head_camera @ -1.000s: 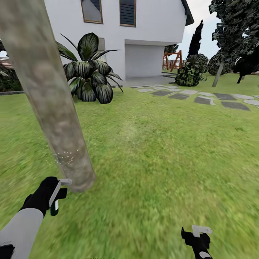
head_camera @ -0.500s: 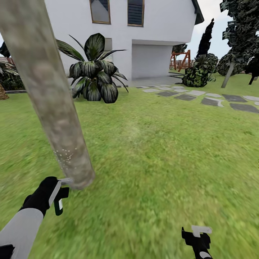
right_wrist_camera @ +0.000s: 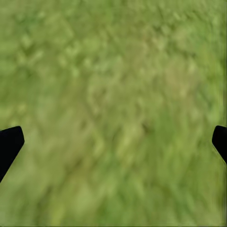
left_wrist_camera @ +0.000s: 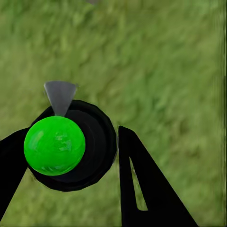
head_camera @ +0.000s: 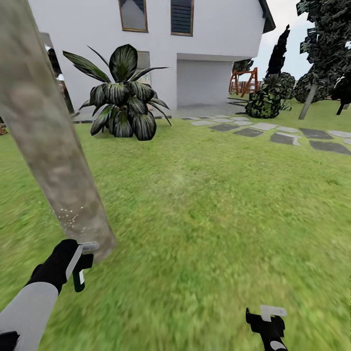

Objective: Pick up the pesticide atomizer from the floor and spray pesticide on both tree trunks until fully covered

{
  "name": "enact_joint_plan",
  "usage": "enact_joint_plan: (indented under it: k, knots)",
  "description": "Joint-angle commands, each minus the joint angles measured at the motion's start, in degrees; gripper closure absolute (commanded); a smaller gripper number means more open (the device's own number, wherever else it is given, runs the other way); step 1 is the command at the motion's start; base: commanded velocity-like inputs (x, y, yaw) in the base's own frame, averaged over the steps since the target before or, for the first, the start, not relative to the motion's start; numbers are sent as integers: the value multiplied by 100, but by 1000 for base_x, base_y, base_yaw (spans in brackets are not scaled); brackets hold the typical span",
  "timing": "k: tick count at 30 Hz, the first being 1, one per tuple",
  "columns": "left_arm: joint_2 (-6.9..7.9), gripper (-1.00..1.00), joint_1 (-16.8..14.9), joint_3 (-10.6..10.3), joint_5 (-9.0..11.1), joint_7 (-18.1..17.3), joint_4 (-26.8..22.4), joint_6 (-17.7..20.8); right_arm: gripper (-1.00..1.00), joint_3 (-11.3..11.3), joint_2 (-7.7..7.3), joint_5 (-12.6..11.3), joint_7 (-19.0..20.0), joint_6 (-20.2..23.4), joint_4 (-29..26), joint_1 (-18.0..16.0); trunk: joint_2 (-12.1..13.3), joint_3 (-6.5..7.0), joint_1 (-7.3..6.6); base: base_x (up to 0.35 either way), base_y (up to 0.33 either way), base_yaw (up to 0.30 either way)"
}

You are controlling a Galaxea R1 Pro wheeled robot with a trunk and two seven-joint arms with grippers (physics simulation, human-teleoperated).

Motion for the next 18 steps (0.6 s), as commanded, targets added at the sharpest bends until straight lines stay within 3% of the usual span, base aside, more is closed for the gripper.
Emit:
enact_joint_plan:
  k: [1,5,18]
  knots:
    - [-4,100,-2,9,-5,13,-9,27,-100,49,0,-47,-14,-9,0,-2,-2,-5,1,168,-250,0]
    - [-2,100,-2,10,-7,13,-9,27,-100,49,1,-45,-14,-9,0,-2,-2,-5,1,165,-250,123]
    - [38,100,0,9,-13,31,-6,28,-100,49,1,-45,-14,-8,0,-2,-2,-5,1,164,-250,271]
